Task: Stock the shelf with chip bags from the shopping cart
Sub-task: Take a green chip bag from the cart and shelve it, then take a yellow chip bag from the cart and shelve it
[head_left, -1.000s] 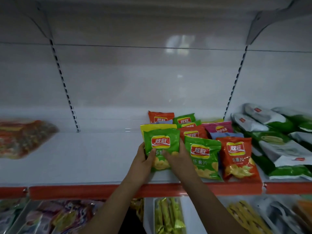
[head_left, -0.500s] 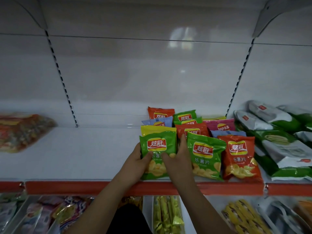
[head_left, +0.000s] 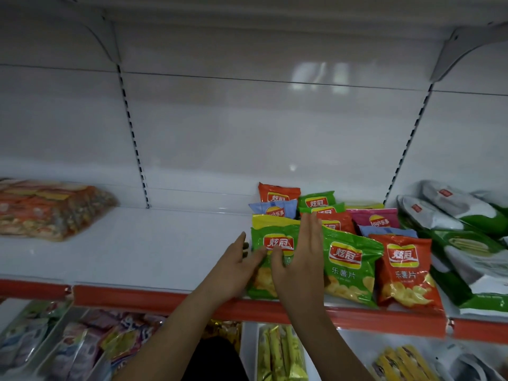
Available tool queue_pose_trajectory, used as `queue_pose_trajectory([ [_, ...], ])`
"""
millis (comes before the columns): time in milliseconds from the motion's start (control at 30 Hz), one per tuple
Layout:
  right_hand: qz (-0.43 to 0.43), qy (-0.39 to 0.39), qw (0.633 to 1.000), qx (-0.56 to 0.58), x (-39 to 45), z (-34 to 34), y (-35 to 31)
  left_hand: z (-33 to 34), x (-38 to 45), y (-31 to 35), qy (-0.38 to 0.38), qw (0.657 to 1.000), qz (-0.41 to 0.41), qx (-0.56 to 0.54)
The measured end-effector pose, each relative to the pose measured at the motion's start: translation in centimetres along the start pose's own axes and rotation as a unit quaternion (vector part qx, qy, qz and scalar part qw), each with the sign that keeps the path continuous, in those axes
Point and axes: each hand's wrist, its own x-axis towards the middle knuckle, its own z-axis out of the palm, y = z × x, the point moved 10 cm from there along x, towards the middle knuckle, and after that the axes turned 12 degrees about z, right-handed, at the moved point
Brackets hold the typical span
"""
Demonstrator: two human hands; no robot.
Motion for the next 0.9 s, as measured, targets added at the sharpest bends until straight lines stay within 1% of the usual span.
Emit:
queue_pose_trajectory([
  [67, -0.039, 0.015, 0.999, 0.002, -0.4, -0.3, -1.7, -2.3, -0.5, 0.1, 0.042, 0.999, -0.011, 0.028],
  [167, -0.079, 0.0, 0.996, 0.03, -1.2, 0.5, -4.8, -5.9, -1.8, 1.1, 0.102, 0.994, 0.02, 0.046],
  [233, -0.09, -0.035, 0.994, 0.052, -1.6, 1.9, -7.1, -8.6, -3.1, 2.0, 0.142, 0.987, 0.047, 0.05],
  [333, -0.137, -0.094, 0.982, 0.086, -3.4, 4.3, -11.6, -13.4, -6.2, 3.1, 0.21, 0.972, 0.075, 0.072],
  [433, -0.18, -0.145, 0.962, 0.142, -6.4, 6.6, -16.6, -18.8, -10.8, 3.7, 0.28, 0.95, 0.079, 0.112],
  [500, -0.208, -0.193, 0.943, 0.173, -9.4, 8.6, -20.2, -22.6, -15.0, 3.9, 0.332, 0.929, 0.067, 0.148],
  [633, -0.286, -0.308, 0.879, 0.225, -18.0, 12.2, -28.1, -29.7, -25.7, 4.2, 0.429, 0.877, 0.011, 0.217],
  [733, -0.345, -0.385, 0.82, 0.245, -26.2, 13.4, -33.8, -33.8, -36.0, 4.9, 0.509, 0.82, -0.033, 0.259],
  [833, -0.406, -0.46, 0.747, 0.255, -35.7, 12.8, -38.6, -35.3, -47.4, 6.2, 0.585, 0.753, -0.091, 0.286],
  [900, -0.444, -0.51, 0.687, 0.268, -42.3, 11.2, -41.0, -34.8, -54.8, 7.5, 0.631, 0.703, -0.123, 0.305],
])
